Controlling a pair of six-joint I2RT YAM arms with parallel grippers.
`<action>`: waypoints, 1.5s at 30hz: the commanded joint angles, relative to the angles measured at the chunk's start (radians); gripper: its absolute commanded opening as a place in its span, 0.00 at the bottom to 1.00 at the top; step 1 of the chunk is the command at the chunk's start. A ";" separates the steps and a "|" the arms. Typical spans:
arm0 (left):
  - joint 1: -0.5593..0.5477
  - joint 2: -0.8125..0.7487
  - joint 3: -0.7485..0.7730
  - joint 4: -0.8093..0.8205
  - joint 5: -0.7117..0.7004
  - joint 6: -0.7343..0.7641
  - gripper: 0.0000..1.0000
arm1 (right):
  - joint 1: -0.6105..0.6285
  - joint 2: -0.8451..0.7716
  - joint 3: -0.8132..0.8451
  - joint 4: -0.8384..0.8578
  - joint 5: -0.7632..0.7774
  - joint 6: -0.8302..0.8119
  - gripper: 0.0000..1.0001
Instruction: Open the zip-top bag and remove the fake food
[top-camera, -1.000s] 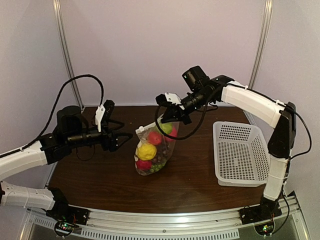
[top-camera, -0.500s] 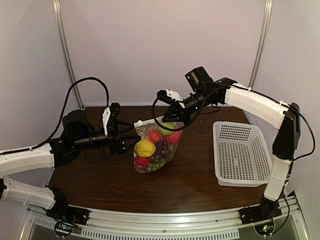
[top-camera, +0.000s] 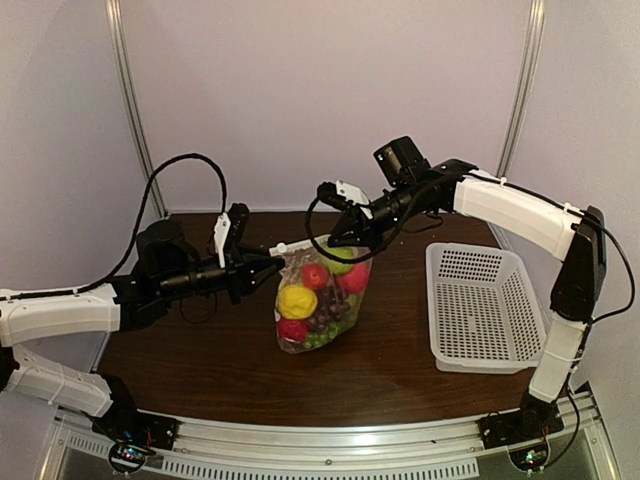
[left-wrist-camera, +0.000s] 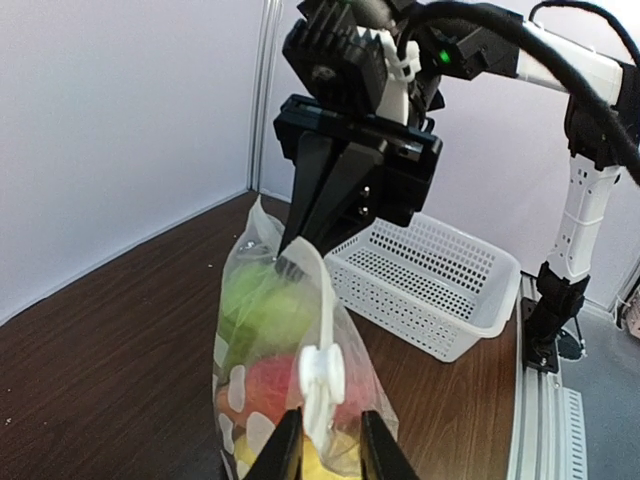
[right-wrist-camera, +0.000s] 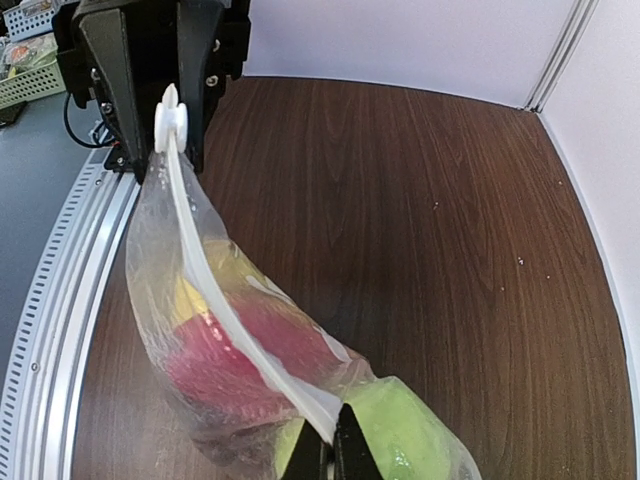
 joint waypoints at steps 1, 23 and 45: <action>-0.004 -0.020 0.002 0.084 -0.039 0.004 0.18 | -0.008 -0.059 -0.003 0.050 -0.047 0.014 0.00; -0.005 0.030 0.038 0.068 0.038 0.073 0.00 | 0.090 0.017 0.144 -0.085 -0.103 -0.076 0.47; -0.022 0.021 0.066 0.010 0.003 0.117 0.00 | 0.162 0.134 0.243 -0.101 -0.077 0.003 0.46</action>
